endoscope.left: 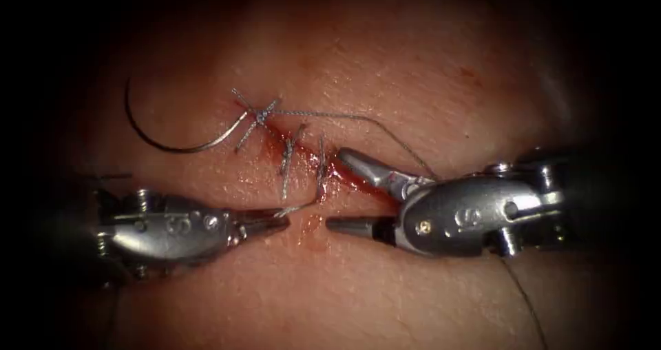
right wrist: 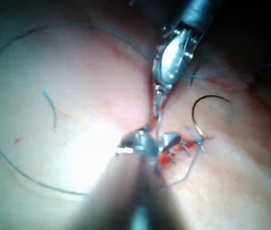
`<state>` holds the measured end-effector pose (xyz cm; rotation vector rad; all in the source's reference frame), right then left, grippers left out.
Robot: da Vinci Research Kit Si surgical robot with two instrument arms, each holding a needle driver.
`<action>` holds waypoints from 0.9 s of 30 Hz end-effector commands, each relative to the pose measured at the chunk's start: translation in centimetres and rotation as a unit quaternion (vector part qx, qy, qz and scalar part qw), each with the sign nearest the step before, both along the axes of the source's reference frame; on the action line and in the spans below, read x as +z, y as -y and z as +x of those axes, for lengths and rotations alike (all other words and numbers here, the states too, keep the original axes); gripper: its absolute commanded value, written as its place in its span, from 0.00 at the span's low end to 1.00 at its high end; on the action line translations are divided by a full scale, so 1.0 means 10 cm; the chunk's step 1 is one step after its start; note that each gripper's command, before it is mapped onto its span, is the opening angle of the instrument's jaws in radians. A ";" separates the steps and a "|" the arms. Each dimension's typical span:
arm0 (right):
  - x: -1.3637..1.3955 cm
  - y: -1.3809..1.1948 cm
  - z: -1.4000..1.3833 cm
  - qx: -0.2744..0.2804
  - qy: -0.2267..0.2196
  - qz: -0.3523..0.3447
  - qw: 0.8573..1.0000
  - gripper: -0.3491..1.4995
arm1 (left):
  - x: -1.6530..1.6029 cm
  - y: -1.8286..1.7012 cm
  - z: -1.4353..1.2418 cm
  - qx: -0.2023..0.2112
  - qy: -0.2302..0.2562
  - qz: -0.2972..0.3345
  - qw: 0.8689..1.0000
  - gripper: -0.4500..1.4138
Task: Wound Closure
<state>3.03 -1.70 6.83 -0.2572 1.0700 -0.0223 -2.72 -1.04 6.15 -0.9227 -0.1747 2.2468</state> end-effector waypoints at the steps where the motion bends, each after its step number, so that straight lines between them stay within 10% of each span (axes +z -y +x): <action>1: 0.010 0.009 0.013 -0.005 -0.001 -0.001 1.000 0.82 | 0.005 0.005 -0.005 0.000 0.001 0.001 1.000 0.00; 27: 0.061 0.004 0.077 -0.033 0.029 -0.035 0.998 0.82 | 0.002 0.010 -0.002 0.003 0.000 -0.001 1.000 0.00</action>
